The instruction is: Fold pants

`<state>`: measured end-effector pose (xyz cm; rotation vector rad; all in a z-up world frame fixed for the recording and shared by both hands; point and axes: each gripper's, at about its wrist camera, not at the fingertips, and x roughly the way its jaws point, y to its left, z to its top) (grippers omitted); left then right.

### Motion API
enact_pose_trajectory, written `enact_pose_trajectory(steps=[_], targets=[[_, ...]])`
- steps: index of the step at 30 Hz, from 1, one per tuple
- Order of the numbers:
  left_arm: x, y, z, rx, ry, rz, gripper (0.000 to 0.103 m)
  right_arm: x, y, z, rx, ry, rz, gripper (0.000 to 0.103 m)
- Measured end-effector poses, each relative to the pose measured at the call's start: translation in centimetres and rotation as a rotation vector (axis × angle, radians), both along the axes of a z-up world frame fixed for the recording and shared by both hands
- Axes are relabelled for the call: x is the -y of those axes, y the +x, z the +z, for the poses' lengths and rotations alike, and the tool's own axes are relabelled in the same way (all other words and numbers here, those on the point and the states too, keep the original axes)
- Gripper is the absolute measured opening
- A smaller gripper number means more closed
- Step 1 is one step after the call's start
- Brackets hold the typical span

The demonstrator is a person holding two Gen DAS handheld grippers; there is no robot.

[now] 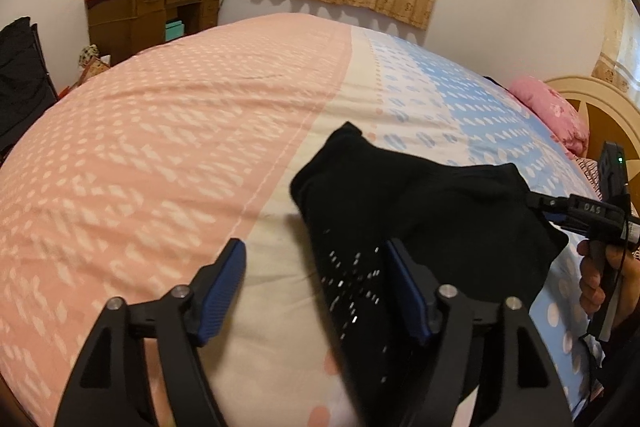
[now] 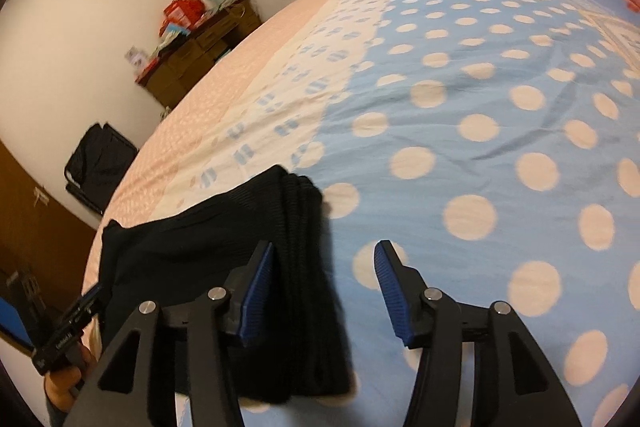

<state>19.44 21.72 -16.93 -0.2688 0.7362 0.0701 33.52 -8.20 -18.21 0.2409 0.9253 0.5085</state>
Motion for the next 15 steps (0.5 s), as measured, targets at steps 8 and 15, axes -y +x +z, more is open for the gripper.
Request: enact_pose_trajectory(steps=[8, 15], targets=[[0.2, -3.0, 0.6, -0.004, 0.015, 0.059, 0.083, 2.8, -4.4, 2.6, 0.085, -0.113, -0.158, 0.055], [2.3, -5.9, 5.5, 0.136, 0.096, 0.050, 0.097, 1.0, -12.7, 8.3, 0.325, -0.160, -0.080, 0.067]])
